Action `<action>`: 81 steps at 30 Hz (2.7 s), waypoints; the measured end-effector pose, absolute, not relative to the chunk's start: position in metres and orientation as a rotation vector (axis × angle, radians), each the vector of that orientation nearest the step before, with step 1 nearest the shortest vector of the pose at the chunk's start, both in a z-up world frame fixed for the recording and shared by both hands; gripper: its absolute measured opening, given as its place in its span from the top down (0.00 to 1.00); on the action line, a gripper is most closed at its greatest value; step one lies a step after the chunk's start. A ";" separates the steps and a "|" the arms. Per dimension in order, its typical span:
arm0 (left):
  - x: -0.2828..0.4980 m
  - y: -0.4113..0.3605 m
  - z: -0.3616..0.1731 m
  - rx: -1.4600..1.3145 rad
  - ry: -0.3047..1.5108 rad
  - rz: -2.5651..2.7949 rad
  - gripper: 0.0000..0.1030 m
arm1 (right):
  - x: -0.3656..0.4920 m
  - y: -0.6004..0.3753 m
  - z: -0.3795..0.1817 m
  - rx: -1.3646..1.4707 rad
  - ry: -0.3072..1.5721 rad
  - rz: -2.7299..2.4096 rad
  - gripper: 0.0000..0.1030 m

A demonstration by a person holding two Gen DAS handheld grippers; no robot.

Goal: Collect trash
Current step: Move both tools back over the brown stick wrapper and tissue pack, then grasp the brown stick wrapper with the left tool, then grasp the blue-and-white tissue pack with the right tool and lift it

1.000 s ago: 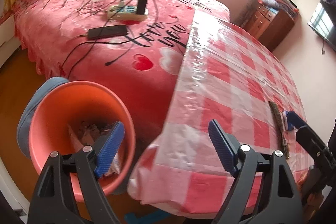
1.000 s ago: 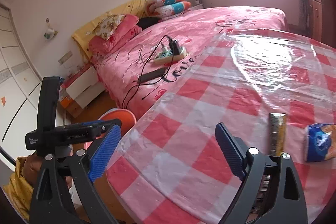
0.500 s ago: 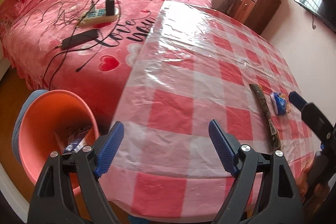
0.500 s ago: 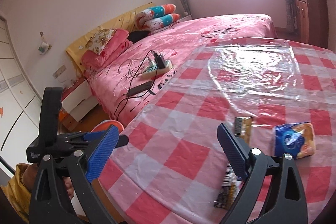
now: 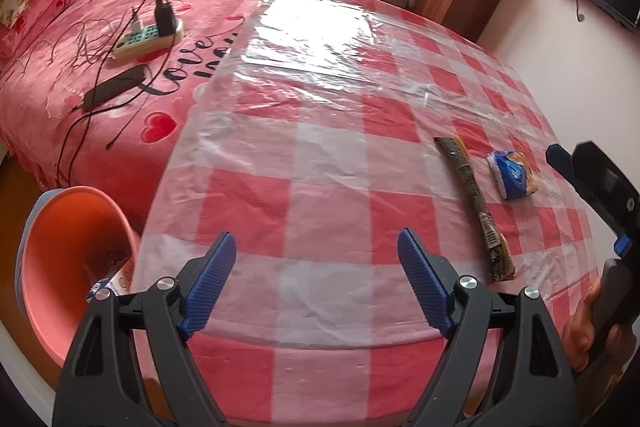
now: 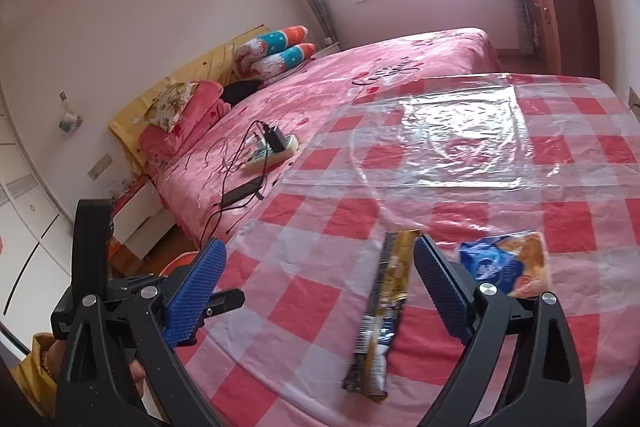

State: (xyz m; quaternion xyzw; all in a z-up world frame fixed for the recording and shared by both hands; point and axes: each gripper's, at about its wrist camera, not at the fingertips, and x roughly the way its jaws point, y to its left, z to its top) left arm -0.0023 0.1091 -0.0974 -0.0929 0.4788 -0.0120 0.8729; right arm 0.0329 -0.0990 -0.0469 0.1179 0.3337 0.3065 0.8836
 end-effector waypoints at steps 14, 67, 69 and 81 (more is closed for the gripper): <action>0.002 0.062 -0.099 -0.166 1.030 -0.120 0.19 | 0.055 -0.168 -0.055 0.348 0.702 0.482 0.09; 0.048 -0.049 -0.117 0.072 0.977 -0.166 0.72 | 0.096 -0.190 -0.110 0.216 0.895 0.414 0.09; 0.048 -0.047 -0.117 0.059 0.972 -0.171 0.75 | 0.096 -0.187 -0.110 0.197 0.893 0.412 0.09; 0.049 -0.039 -0.114 0.002 0.959 -0.196 0.86 | 0.097 -0.166 -0.112 0.073 0.907 0.385 0.09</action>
